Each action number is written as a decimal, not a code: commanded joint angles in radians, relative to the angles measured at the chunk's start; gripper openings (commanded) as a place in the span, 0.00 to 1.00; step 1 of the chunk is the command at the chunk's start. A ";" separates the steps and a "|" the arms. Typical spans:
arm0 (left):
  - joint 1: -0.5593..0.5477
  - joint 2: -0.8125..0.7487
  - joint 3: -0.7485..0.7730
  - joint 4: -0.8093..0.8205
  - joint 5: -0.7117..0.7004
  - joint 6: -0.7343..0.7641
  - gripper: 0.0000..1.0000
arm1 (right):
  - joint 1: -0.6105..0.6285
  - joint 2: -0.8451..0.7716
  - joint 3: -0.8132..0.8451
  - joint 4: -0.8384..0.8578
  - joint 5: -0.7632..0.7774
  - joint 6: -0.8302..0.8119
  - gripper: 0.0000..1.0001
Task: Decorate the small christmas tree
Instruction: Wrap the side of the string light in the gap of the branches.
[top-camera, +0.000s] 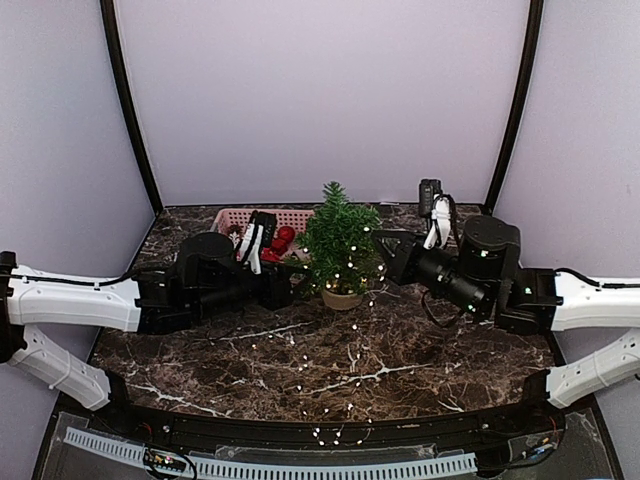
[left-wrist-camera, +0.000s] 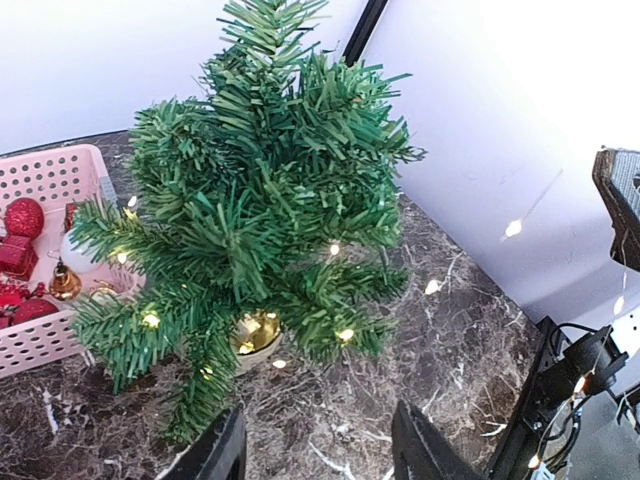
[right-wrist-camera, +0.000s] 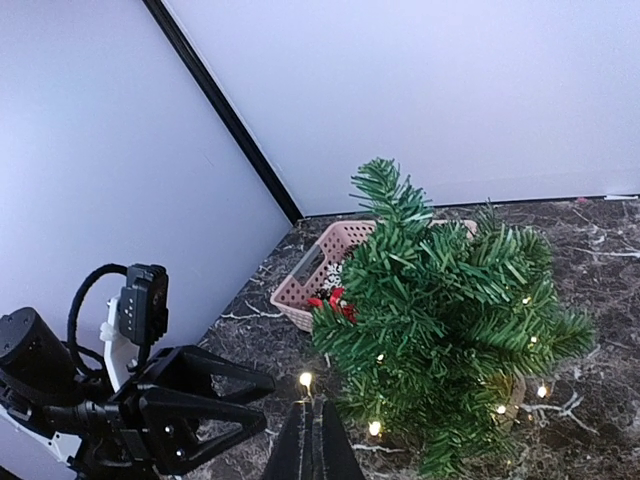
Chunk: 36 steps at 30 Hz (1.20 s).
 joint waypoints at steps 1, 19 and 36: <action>-0.014 0.028 0.023 0.067 0.049 -0.027 0.51 | 0.004 0.032 0.038 0.122 -0.007 -0.039 0.00; -0.028 0.258 0.157 0.092 0.103 -0.080 0.48 | -0.002 0.052 0.012 0.082 0.132 -0.014 0.00; -0.027 0.340 0.227 0.003 -0.028 -0.118 0.30 | -0.003 0.007 -0.052 0.075 0.126 0.024 0.00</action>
